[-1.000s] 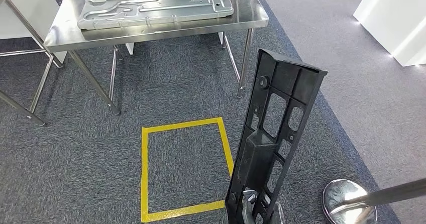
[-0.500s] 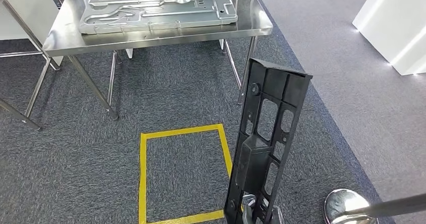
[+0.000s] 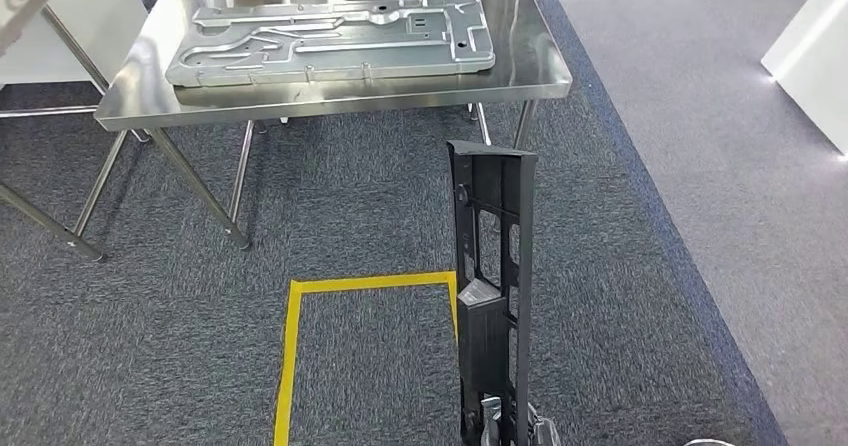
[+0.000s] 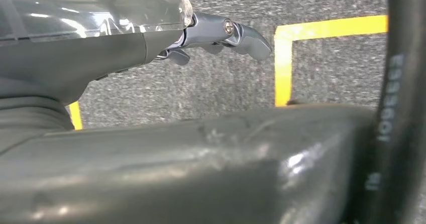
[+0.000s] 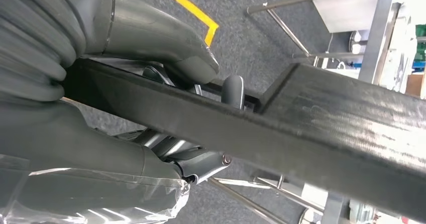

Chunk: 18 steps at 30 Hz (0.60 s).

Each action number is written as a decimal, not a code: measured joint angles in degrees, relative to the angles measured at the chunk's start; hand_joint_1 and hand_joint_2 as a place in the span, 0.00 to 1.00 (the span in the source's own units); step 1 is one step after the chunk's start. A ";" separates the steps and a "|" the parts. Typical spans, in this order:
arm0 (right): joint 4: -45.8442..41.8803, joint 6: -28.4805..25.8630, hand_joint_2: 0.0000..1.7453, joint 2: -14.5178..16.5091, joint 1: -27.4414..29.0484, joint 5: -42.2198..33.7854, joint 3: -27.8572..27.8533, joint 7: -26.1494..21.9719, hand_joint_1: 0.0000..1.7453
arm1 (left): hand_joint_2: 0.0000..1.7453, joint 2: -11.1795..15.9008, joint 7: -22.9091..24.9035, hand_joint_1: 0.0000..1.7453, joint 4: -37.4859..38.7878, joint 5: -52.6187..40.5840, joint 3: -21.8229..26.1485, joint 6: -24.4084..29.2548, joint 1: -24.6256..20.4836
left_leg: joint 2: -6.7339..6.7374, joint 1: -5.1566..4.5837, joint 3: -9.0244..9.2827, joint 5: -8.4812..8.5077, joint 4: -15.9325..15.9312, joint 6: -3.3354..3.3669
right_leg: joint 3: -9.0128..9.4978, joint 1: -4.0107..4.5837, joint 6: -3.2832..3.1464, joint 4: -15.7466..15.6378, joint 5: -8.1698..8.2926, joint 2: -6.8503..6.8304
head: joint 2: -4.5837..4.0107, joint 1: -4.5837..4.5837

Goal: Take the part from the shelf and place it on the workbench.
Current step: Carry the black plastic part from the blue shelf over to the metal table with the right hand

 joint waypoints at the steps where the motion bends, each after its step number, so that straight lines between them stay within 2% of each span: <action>1: 0.18 -0.18 1.00 0.00 0.02 0.20 -0.01 0.26 1.00 | 0.00 0.01 -0.01 0.00 0.00 0.00 0.01 0.02 0.28 | 0.10 -0.32 -0.49 2.85 -2.63 0.57 | 1.20 0.20 -0.04 -0.09 -0.96 -0.13 | 0.00 0.01; 2: 0.41 -0.48 1.00 -0.01 0.02 0.52 -0.01 0.56 1.00 | 0.00 0.05 -0.02 0.00 -0.01 0.00 0.01 0.05 0.58 | 0.13 -0.75 -0.79 6.93 -5.19 1.13 | 2.41 0.43 -0.03 -0.08 -1.93 -0.22 | 0.00 0.02; 3: 0.66 -0.83 1.00 0.00 0.07 0.91 -0.02 0.85 1.00 | 0.00 0.08 -0.03 0.00 -0.02 -0.01 0.01 0.09 0.83 | 0.22 -1.15 -0.75 10.19 -7.25 1.59 | 3.35 0.54 0.13 -0.12 -2.83 -0.18 | 0.00 0.02; 4: 0.84 -1.27 1.00 -0.01 0.14 1.39 -0.04 1.12 1.00 | 0.00 0.09 -0.05 0.00 -0.04 0.01 0.01 0.14 0.96 | 0.36 -1.49 -0.53 12.54 -8.49 1.93 | 4.15 0.55 0.37 -0.25 -3.56 -0.11 | 0.00 0.02; 5: 0.94 -1.77 1.00 -0.02 0.23 1.92 -0.09 1.41 1.00 | 0.00 0.10 -0.10 0.00 -0.08 0.03 0.01 0.19 0.92 | 0.33 -1.72 -0.17 13.16 -8.97 2.14 | 4.88 0.52 0.72 -0.16 -3.86 0.00 | 0.00 0.03; 7: 0.68 -2.53 1.00 -0.02 0.42 2.94 -0.26 2.02 1.00 | 0.00 0.07 -0.25 0.00 -0.15 0.14 0.01 0.23 0.51 | 0.16 -1.68 1.67 12.42 -10.10 2.60 | 5.17 0.31 1.49 1.45 -3.08 0.09 | 0.00 0.01; 8: 0.47 -2.77 1.00 -0.02 0.50 3.33 -0.38 2.29 1.00 | 0.00 0.07 -0.32 0.00 -0.18 0.19 0.01 0.22 0.32 | -0.02 -1.53 2.76 12.16 -10.88 2.92 | 4.35 0.25 1.82 3.70 -2.36 0.25 | 0.00 0.02; 9: 0.25 -2.89 1.00 -0.02 0.57 3.59 -0.49 2.48 1.00 | 0.00 0.07 -0.37 0.00 -0.21 0.22 0.02 0.21 0.18 | -0.12 -1.36 3.92 11.94 -11.59 3.19 | 2.72 0.16 2.14 6.60 -2.13 0.48 | 0.00 0.01; 10: 0.08 -2.96 1.00 -0.02 0.67 3.73 -0.58 2.63 1.00 | 0.00 0.07 -0.39 0.00 -0.24 0.25 0.03 0.20 0.11 | -0.18 -1.21 4.84 11.62 -12.18 3.39 | 0.45 -0.02 2.38 9.81 -2.74 0.76 | 0.00 0.02; 12: -0.10 -2.99 1.00 -0.02 1.04 3.83 -0.73 2.85 1.00 | 0.00 0.07 -0.42 0.00 -0.30 0.28 0.04 0.18 0.10 | -0.47 -1.04 6.33 10.75 -12.82 3.48 | -4.50 -0.41 2.88 14.67 -6.04 1.07 | 0.00 0.01; 13: -0.14 -2.99 1.00 -0.02 1.25 3.83 -0.81 2.92 1.00 | 0.00 0.06 -0.42 0.00 -0.31 0.28 0.05 0.17 0.16 | -0.69 -0.94 7.10 10.17 -12.95 3.34 | -6.53 -0.61 3.09 15.54 -7.69 1.11 | 0.00 0.02; 14: -0.16 -2.99 1.00 -0.02 1.46 3.83 -0.90 2.95 1.00 | 0.00 0.05 -0.42 0.00 -0.31 0.28 0.05 0.17 0.23 | -0.91 -0.82 7.92 9.54 -13.00 3.14 | -7.93 -0.76 3.28 15.14 -8.39 1.12 | 0.00 0.01; 15: -0.17 -2.96 1.00 -0.02 1.61 3.83 -0.99 2.96 1.00 | 0.00 0.02 -0.43 0.00 -0.31 0.28 0.05 0.17 0.29 | -1.12 -0.69 8.89 8.83 -13.00 2.92 | -8.65 -0.84 3.37 13.36 -7.53 1.12 | 0.00 0.02; 16: -0.17 -2.81 1.00 -0.02 1.75 3.80 -1.10 2.95 1.00 | 0.00 -0.03 -0.44 0.00 -0.31 0.28 0.05 0.24 0.34 | -1.27 -0.56 9.83 8.08 -13.01 2.67 | -8.97 -0.88 3.39 10.57 -4.94 1.14 | 0.00 0.02; 17: -0.17 -2.49 1.00 -0.01 1.89 3.80 -1.24 2.91 1.00 | 0.00 -0.08 -0.46 0.00 -0.31 0.27 0.07 0.37 0.36 | -1.40 -0.48 10.81 7.36 -12.94 2.44 | -9.10 -0.84 3.28 7.63 -0.94 1.19 | 0.00 0.01; 18: -0.13 -2.00 1.00 0.08 2.03 3.94 -1.44 2.86 1.00 | 0.00 -0.12 -0.46 0.00 -0.31 0.25 0.12 0.53 0.38 | -1.66 -0.46 11.44 6.67 -12.94 2.13 | -9.09 -0.72 3.05 5.25 2.34 1.31 | 0.00 0.03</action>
